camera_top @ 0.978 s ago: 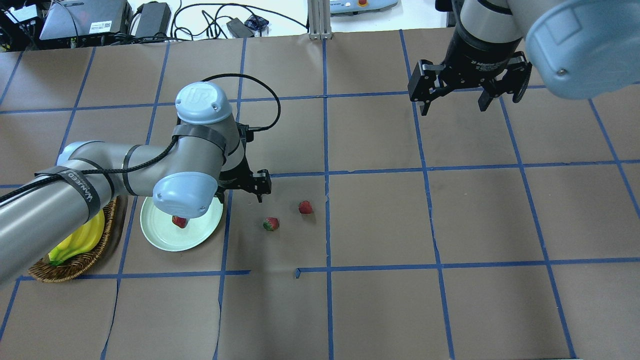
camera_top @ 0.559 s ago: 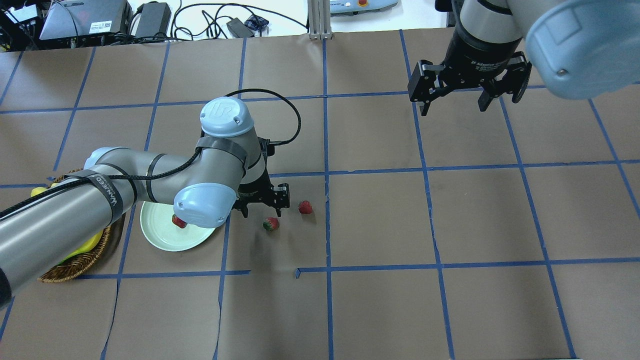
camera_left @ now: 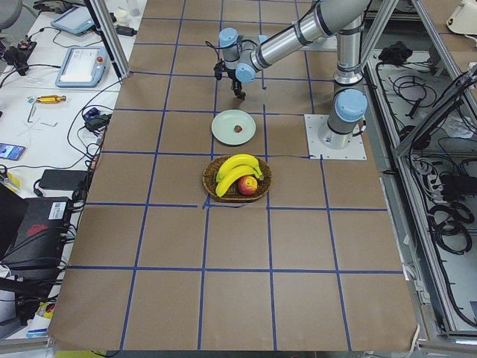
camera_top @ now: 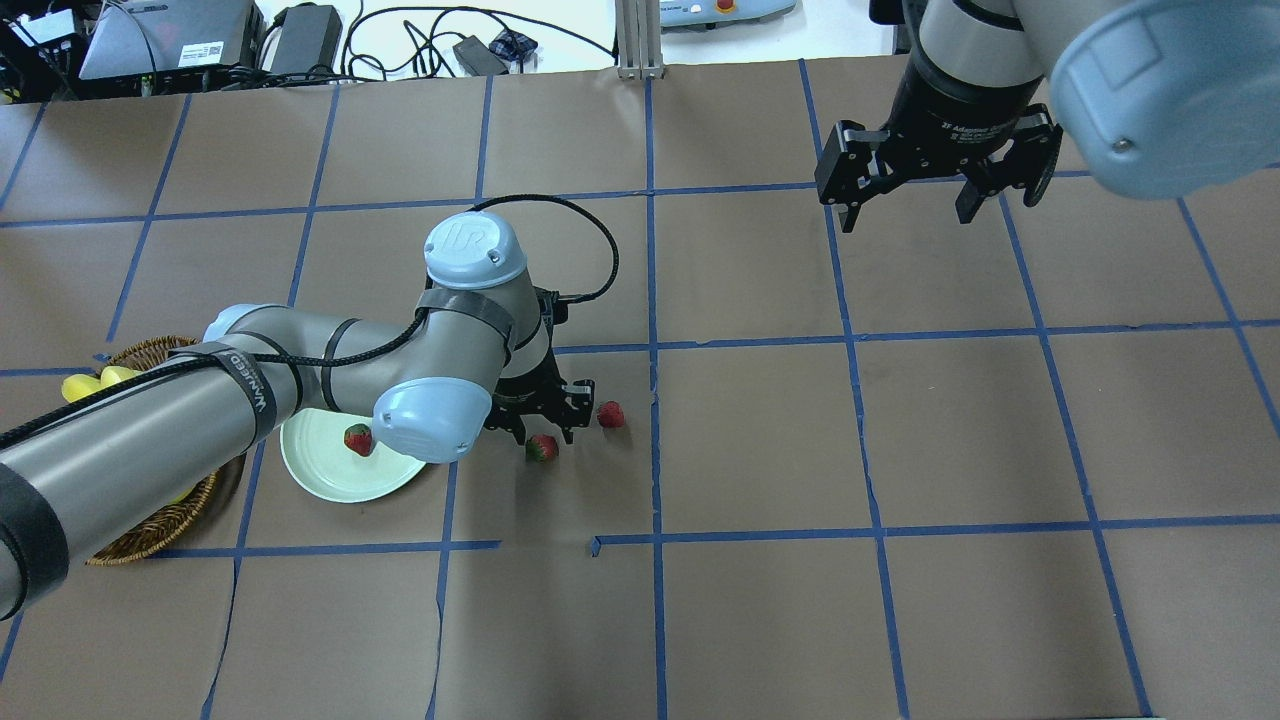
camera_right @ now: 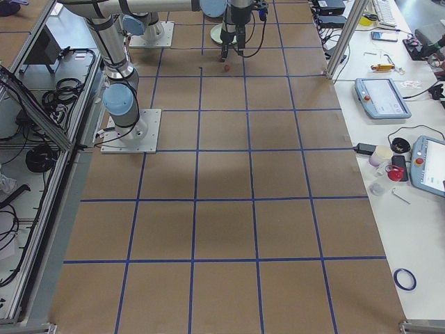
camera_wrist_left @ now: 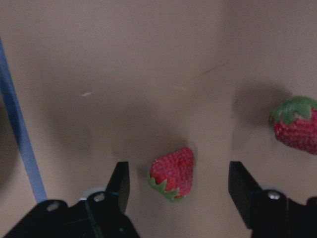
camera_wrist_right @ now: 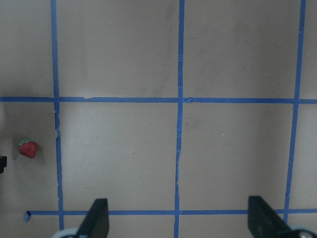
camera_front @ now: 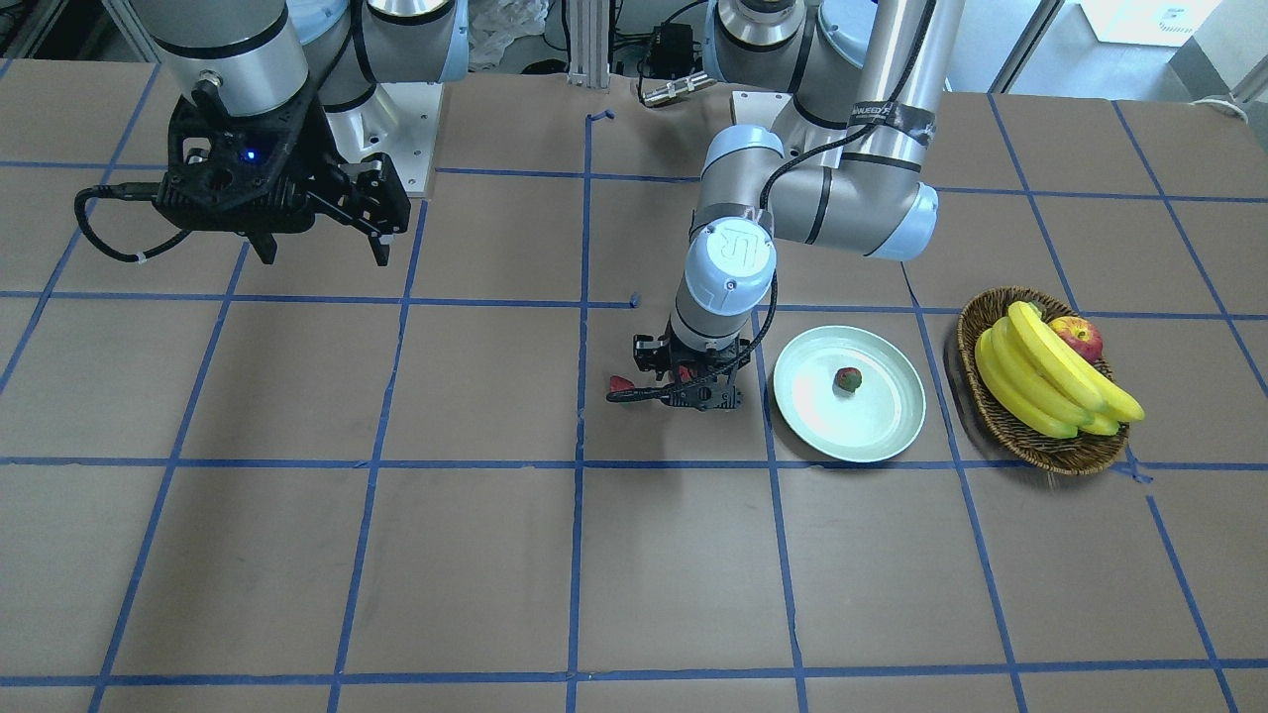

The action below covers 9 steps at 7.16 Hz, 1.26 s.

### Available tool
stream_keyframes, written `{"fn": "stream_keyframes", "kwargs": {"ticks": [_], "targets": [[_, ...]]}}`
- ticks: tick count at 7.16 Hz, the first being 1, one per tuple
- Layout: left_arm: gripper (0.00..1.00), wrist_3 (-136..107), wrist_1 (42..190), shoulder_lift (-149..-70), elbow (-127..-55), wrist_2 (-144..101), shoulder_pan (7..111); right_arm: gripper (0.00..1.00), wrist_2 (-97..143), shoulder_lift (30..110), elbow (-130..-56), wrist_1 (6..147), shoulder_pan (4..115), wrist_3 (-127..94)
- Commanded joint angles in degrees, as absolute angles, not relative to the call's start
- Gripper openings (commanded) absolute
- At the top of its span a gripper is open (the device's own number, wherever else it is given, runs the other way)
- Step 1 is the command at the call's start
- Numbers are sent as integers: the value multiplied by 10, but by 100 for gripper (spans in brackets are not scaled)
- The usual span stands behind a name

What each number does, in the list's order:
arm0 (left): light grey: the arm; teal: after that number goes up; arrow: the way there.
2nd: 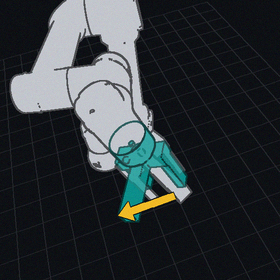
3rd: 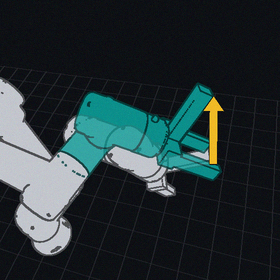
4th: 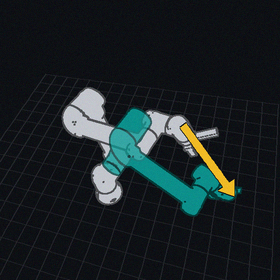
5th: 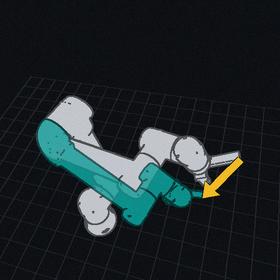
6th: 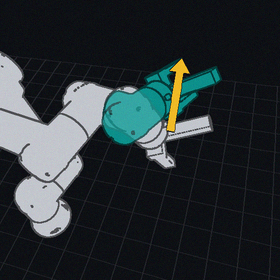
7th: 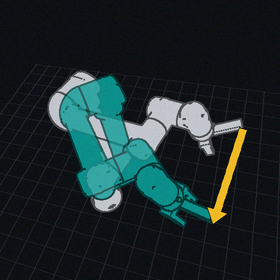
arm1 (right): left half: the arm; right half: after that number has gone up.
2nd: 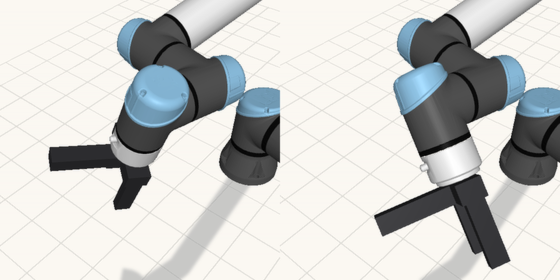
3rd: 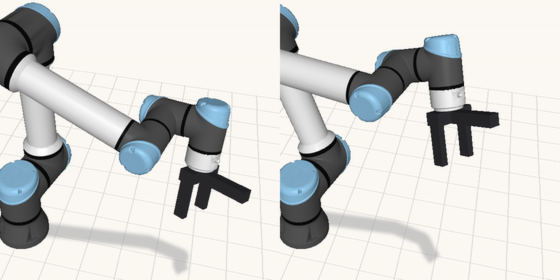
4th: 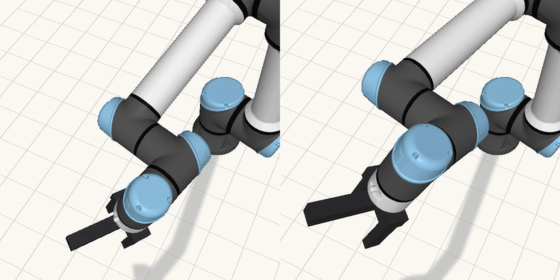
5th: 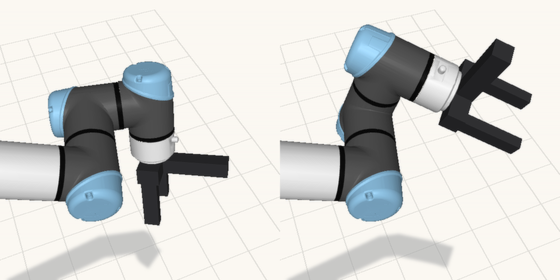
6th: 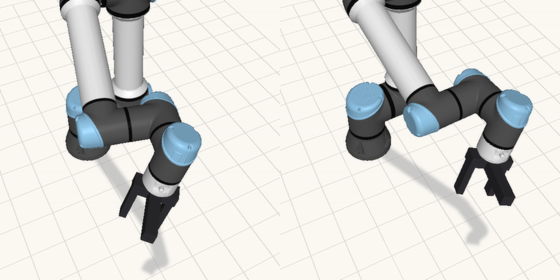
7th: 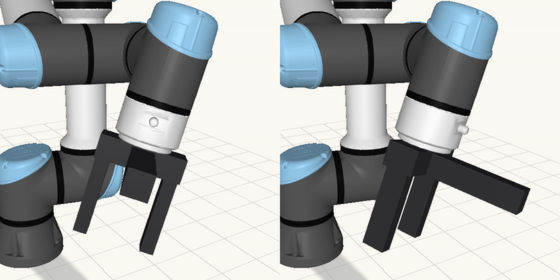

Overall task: Collect all strawberries into plate
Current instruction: 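Move the left gripper to the next strawberry and grasp it, then carry the strawberry over the plate and open the left gripper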

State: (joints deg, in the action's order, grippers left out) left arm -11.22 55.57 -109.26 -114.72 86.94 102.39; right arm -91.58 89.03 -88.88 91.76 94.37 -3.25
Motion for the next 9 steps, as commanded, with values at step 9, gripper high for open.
{"fn": "stream_keyframes", "kwargs": {"ticks": [9], "targets": [[29,93,659,-1032,-1111,938,883,100,-916,890,-889,918,944,-33]]}}
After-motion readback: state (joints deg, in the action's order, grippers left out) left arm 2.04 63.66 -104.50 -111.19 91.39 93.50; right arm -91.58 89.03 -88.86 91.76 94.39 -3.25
